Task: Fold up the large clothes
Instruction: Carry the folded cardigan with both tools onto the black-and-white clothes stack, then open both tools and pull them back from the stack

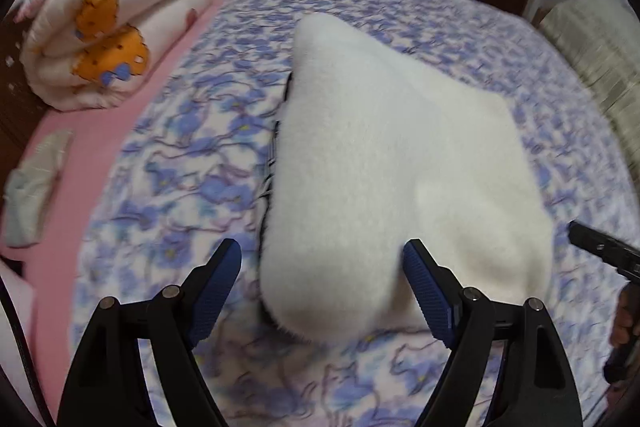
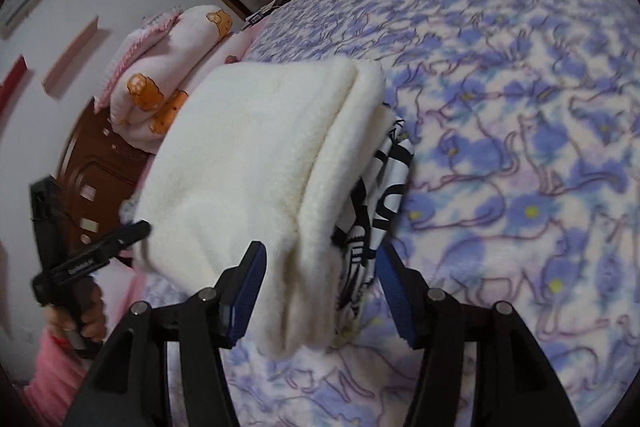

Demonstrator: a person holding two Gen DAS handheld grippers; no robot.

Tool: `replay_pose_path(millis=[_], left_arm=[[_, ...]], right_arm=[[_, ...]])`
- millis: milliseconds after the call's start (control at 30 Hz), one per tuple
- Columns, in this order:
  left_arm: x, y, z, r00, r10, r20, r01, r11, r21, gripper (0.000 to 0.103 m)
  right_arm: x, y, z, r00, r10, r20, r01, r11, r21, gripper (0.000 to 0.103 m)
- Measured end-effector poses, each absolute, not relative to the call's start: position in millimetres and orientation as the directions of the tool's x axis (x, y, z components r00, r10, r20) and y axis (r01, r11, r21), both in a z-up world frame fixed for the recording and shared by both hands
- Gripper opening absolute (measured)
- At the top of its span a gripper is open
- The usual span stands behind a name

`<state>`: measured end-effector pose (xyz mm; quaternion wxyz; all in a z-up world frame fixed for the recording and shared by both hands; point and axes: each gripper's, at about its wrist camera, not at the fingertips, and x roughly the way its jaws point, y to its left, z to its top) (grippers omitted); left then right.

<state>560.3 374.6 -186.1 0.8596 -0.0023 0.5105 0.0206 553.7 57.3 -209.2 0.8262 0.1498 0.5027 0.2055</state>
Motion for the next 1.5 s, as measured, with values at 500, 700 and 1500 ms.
replay_pose_path(millis=[500,700,1500], left_arm=[[510.5,369.3,-174.2,0.529,0.189,-0.828,-0.099,0.982,0.161,0.082],[427.9,327.7,-179.7,0.506,0.173,-0.845,-0.181,0.979,0.092,0.082],[44.3,94.7,-157.4,0.244,-0.043,-0.969,-0.239,0.966,-0.103,0.083]], right_arm=[[502.0,102.8,-213.4,0.507,0.184,-0.842,-0.120,0.982,0.143,0.015],[431.1,62.1,-214.5,0.512,0.145,-0.847,0.004,0.985,0.171,0.015],[43.3,-185.7,-154.2,0.249,0.145,-0.958,-0.008,0.989,0.147,0.061]])
